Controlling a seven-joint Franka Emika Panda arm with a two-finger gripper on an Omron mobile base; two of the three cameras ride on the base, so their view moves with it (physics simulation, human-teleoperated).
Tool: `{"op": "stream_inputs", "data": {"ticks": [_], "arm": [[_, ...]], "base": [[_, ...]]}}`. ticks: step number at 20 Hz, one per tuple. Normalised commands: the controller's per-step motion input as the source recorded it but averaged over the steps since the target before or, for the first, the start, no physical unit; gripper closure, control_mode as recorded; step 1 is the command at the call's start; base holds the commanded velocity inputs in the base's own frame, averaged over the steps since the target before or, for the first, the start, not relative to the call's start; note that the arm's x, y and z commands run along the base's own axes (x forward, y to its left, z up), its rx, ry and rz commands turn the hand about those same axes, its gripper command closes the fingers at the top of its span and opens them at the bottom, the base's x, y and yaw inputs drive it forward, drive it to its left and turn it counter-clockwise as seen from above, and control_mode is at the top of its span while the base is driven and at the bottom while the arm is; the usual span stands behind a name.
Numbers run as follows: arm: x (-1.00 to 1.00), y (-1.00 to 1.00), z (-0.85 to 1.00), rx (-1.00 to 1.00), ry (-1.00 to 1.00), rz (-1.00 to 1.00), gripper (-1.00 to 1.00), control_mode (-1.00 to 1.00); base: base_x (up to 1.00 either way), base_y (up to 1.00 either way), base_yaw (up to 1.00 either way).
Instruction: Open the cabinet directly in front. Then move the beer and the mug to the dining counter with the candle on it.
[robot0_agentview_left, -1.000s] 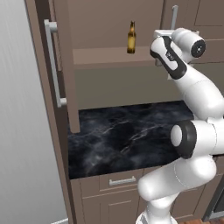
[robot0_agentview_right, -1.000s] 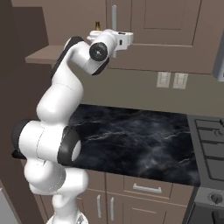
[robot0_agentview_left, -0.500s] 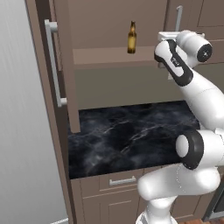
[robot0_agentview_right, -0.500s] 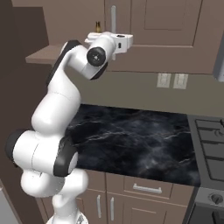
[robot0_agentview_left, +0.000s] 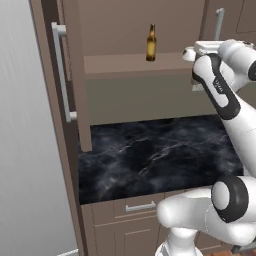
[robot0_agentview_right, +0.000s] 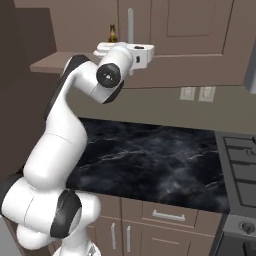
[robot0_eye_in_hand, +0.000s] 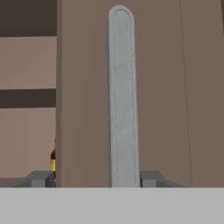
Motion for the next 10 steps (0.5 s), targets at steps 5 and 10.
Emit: {"op": "stream_inputs", "data": {"ticks": [5, 10], "arm": [[-0.88, -0.85, 0.20, 0.00, 0.00, 0.00, 1.00, -1.00], [-0.77, -0.96, 0.16, 0.00, 0.01, 0.00, 1.00, -1.00]], "base": [[0.00, 0.00, 0.00], [0.00, 0.00, 0.00]]}}
